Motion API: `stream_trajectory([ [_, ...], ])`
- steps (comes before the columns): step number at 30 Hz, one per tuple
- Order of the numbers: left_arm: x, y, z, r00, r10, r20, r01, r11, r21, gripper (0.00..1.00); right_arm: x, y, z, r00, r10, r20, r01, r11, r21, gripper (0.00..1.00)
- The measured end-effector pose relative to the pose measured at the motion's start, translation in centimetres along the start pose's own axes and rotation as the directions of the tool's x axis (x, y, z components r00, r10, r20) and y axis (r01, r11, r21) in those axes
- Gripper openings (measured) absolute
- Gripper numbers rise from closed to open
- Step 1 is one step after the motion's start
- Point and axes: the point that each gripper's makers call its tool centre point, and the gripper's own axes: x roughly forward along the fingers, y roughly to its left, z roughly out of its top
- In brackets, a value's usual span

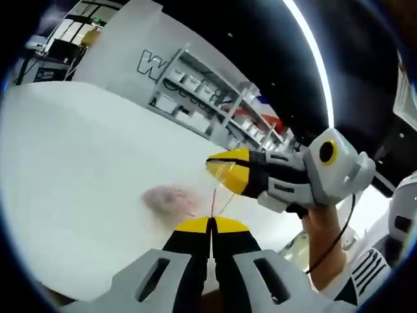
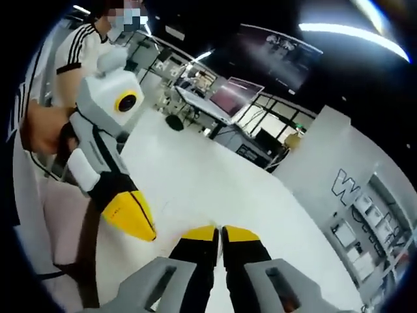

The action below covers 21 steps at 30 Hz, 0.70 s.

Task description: Open the resealable bag by pulling the two sides of the seal apart until the entire bag opening is separated and visibly accessible.

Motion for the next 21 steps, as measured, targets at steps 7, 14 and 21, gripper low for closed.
stream_trajectory([
  [7,0.6,0.2,1.4,0.999,0.004,0.038,-0.004,1.0,0.025,0.01,0.4,-1.8,0.8,0.996,-0.072,0.056,0.069,0.996,0.048,0.0],
  [14,2.2,1.2,4.3,0.988,0.018,0.151,-0.042,0.986,0.161,0.12,1.2,-4.4,1.1,0.984,-0.157,0.086,0.15,0.985,0.082,0.0],
  [21,3.0,2.0,4.9,0.982,0.037,0.186,-0.115,0.895,0.432,0.45,1.6,-4.8,0.4,0.983,-0.162,0.084,0.152,0.982,0.112,0.0],
])
